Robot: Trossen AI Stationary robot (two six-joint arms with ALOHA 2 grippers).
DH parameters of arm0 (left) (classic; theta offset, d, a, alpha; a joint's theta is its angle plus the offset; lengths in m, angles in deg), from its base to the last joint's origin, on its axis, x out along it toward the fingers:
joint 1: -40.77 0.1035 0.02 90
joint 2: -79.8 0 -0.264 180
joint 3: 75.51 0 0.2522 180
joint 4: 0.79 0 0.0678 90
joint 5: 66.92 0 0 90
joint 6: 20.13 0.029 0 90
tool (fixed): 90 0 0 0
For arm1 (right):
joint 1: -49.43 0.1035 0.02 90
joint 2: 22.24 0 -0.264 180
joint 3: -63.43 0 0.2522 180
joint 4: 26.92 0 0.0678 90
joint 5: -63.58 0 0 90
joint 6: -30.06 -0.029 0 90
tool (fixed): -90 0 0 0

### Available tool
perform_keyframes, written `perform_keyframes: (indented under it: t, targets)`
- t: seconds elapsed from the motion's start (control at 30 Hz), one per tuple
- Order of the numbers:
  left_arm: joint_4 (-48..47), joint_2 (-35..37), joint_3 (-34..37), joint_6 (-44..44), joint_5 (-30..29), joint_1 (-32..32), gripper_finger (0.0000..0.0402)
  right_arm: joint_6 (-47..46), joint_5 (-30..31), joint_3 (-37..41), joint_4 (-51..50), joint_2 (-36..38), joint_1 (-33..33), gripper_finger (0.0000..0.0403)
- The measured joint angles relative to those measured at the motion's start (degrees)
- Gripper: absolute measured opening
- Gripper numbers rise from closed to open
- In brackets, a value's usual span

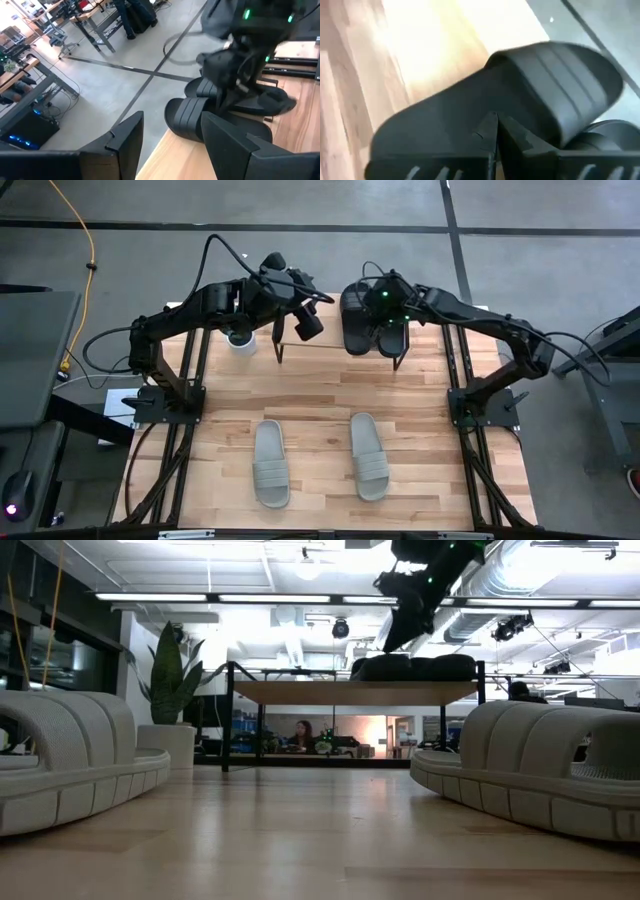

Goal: Pick and place slides into the shelf
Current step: Put the right gray slide on the shelf

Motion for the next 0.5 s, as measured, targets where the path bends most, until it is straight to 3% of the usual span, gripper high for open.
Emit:
perform_keyframes:
  t: [0.17, 0.5]
  targets:
    - [-2.4, 0.0, 0.0, -1.0, 0.5, 0.0, 0.0189, -0.4, -1.3, 0.0, -0.5, 3.0, 0.8, 0.0000]
    - [-10.5, 0.0, 0.0, -1.3, 11.2, 0.0, 0.0189, -1.7, -8.6, 0.0, -5.6, 4.9, 4.7, 0.0000]
